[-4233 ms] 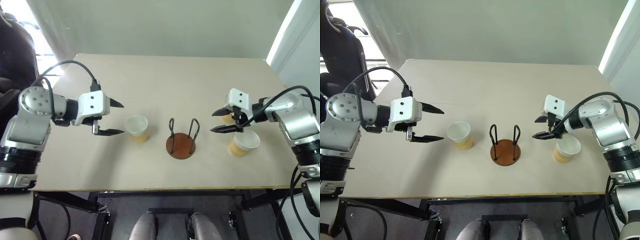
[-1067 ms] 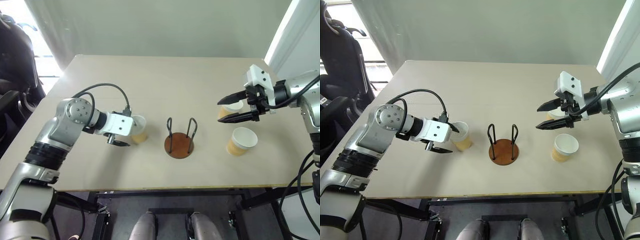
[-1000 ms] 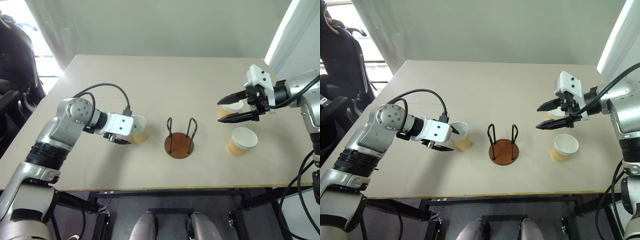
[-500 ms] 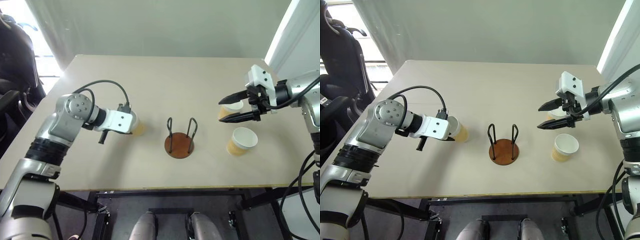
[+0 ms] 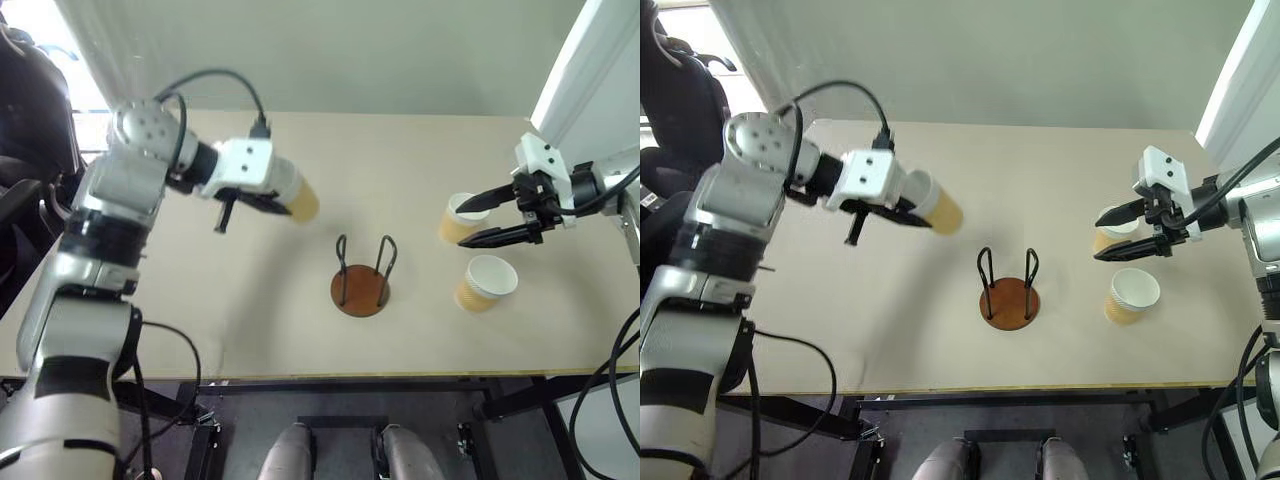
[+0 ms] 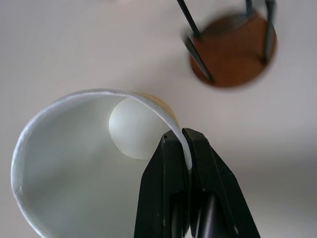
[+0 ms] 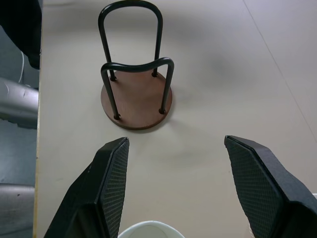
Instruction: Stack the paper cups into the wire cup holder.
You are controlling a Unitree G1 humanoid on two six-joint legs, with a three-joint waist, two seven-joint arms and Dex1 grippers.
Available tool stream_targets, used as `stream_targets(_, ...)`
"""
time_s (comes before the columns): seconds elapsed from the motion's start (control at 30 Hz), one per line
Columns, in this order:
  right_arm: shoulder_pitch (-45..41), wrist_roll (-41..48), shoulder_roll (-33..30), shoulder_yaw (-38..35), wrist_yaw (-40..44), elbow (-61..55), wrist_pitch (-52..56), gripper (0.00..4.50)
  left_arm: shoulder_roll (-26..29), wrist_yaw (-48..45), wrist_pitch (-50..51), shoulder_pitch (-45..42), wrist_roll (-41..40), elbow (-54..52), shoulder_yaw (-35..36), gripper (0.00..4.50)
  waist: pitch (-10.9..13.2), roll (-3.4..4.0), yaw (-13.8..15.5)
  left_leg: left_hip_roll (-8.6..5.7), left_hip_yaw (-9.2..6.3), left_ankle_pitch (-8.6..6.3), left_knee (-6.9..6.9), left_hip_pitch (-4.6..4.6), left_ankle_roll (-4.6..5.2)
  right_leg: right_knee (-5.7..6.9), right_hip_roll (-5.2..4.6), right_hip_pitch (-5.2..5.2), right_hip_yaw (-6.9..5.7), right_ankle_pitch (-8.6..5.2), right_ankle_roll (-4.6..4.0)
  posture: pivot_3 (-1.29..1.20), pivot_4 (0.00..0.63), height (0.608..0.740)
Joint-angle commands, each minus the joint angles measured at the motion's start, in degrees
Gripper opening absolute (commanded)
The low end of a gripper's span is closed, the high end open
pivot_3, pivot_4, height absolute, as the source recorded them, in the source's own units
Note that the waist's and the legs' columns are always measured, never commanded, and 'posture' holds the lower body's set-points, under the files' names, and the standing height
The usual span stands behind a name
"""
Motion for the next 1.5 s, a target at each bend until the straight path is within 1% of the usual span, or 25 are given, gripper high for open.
stream_targets(0.03, -1.06, -0.14, -1.3, -1.26, 0.45, -0.73, -0.31, 3.13, -1.72, -2.37, 0.24, -5.98, -2.74, 3.87, -1.11, 0.06, 0.0, 0.0, 0.0, 0.0, 0.0, -0.01, 0.03, -0.04, 0.01, -0.01, 0.0, 0.0, 0.0, 0.0, 0.04, 0.0, 0.15, 0.74)
stream_targets(0.1, -0.69, -0.08, -1.66, -1.37, 0.63, -1.11, 0.01, 3.13, -2.92, -2.37, 0.46, -8.61, -4.58, 5.13, -2.52, 0.06, 0.01, 0.01, 0.03, 0.0, 0.0, -0.04, 0.11, -0.13, 0.05, -0.02, 0.0, -0.04, -0.01, 0.0, 0.11, 0.0, 0.15, 0.74)
stream_targets(0.23, 0.19, 0.14, -2.32, -1.56, 1.0, -2.17, 0.66, 3.13, -3.65, -2.37, 1.02, -10.6, -8.68, 4.23, -6.14, 0.06, 0.01, 0.01, 0.03, 0.0, 0.0, -0.21, 0.34, -0.26, 0.19, -0.04, 0.0, -0.04, -0.01, -0.01, 0.3, 0.0, 0.15, 0.74)
stream_targets(0.3, 0.73, 0.37, -2.53, -1.69, 0.97, -2.93, 1.09, 3.13, -3.56, -2.37, 1.67, -10.77, -11.08, 2.6, -7.97, 0.06, 0.01, 0.01, 0.07, 0.0, 0.02, -0.26, 0.42, -0.3, 0.23, -0.04, 0.0, -0.03, 0.0, -0.01, 0.39, 0.0, 0.15, 0.74)
stream_targets(0.4, 2.14, 1.16, -2.86, -2.37, 0.35, -5.42, 2.53, 3.13, -2.77, -2.37, 2.36, -9.1, -15.16, -2.93, -11.41, 0.06, 0.01, 0.01, 0.15, -0.01, 0.02, -0.29, 0.47, -0.34, 0.24, -0.07, 0.0, -0.02, 0.0, 0.02, 0.5, 0.0, 0.15, 0.74)
stream_targets(0.47, 2.75, 1.42, -3.02, -2.78, -0.03, -6.37, 2.97, 3.13, -2.42, -2.37, 2.85, -8.51, -16.65, -4.57, -12.22, 0.06, 0.02, 0.04, 0.24, -0.01, 0.03, -0.3, 0.51, -0.35, 0.26, -0.06, 0.0, 0.0, 0.01, 0.06, 0.6, 0.0, 0.15, 0.74)
stream_targets(0.97, 5.97, 1.87, -1.84, -3.25, -4.23, -8.78, 2.45, 3.13, -3.38, -2.37, 1.26, -5.97, -16.61, -5.69, -11.61, 0.06, 0.02, 0.05, 0.28, -0.03, 0.07, -0.21, 0.7, -0.27, 0.36, -0.05, -0.02, 0.17, 0.04, 0.07, 0.72, 0.0, 0.15, 0.74)
stream_targets(1.1, 6.22, 2.05, -1.39, -3.33, -5.11, -8.96, 2.32, 3.13, -2.98, -2.37, 0.89, -5.71, -16.87, -6.15, -12.47, 0.06, 0.03, 0.05, 0.27, -0.03, 0.08, -0.21, 0.7, -0.28, 0.36, -0.06, -0.02, 0.16, 0.05, 0.07, 0.73, 0.0, 0.15, 0.74)
stream_targets(1.3, 5.51, 2.11, -1.53, -3.34, -5.35, -8.22, 1.81, 3.13, -1.74, -2.37, 1.82, -5.33, -18.48, -7.71, -14.08, 0.06, 0.03, 0.05, 0.28, -0.03, 0.08, -0.22, 0.7, -0.29, 0.36, -0.08, -0.02, 0.17, 0.05, 0.06, 0.75, 0.0, 0.15, 0.74)
stream_targets(1.5, 4.0, 3.18, -2.51, -3.48, -3.4, -8.72, 2.06, 3.13, -0.54, -2.37, 2.61, -4.26, -19.95, -9.91, -15.73, 0.06, 0.02, 0.06, 0.29, -0.03, 0.08, -0.22, 0.7, -0.28, 0.36, -0.08, -0.02, 0.17, 0.05, 0.06, 0.75, 0.0, 0.15, 0.74)
